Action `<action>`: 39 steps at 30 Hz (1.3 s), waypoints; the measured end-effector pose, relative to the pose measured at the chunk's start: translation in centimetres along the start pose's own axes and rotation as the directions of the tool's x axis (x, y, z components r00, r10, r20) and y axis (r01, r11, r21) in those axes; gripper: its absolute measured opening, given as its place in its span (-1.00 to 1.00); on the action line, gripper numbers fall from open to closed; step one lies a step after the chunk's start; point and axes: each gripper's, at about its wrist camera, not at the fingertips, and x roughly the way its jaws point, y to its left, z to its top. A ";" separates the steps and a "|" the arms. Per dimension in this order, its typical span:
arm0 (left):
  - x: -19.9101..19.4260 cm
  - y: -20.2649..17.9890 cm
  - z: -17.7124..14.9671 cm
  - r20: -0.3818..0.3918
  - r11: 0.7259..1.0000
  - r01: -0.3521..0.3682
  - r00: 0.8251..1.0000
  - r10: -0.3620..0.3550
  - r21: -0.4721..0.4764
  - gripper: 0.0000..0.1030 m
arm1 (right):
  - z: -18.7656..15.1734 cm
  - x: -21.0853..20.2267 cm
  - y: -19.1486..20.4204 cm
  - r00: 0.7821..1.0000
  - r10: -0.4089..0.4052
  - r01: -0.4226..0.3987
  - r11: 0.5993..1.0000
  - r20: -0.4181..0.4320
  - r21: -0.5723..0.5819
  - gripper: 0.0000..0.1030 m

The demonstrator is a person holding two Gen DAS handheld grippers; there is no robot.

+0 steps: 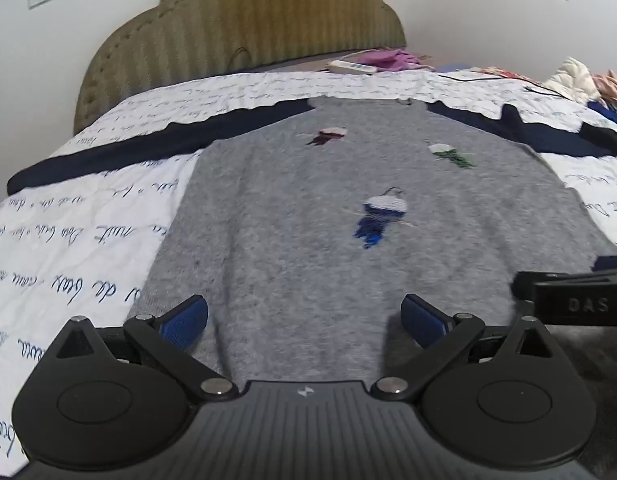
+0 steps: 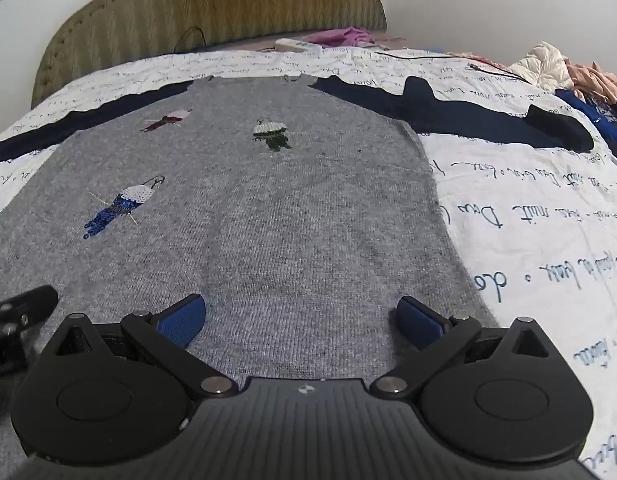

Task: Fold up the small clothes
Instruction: 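Move both tools over the grey sweater toward its navy sleeves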

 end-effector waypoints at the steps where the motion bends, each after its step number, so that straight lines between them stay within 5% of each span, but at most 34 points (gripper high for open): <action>1: 0.2 -0.1 0.3 -0.007 1.000 0.005 1.000 -0.005 0.004 1.00 | -0.1 0.0 0.1 1.000 0.000 0.000 1.000 -0.005 -0.002 0.99; 17: 3.8 -0.7 5.6 -0.028 0.999 0.031 0.999 -0.032 -0.042 1.00 | 4.5 3.3 -2.0 0.998 -0.001 0.002 1.000 -0.057 0.028 0.99; 30: 5.5 -0.3 6.5 -0.076 0.996 0.056 0.995 -0.061 -0.063 1.00 | 6.2 5.4 -2.3 0.998 -0.001 0.002 1.000 -0.064 0.010 1.00; 39: 6.3 0.0 10.7 0.013 0.997 0.030 0.999 -0.031 0.065 1.00 | 9.7 5.6 -2.1 0.998 0.018 -0.027 0.988 -0.056 -0.153 0.99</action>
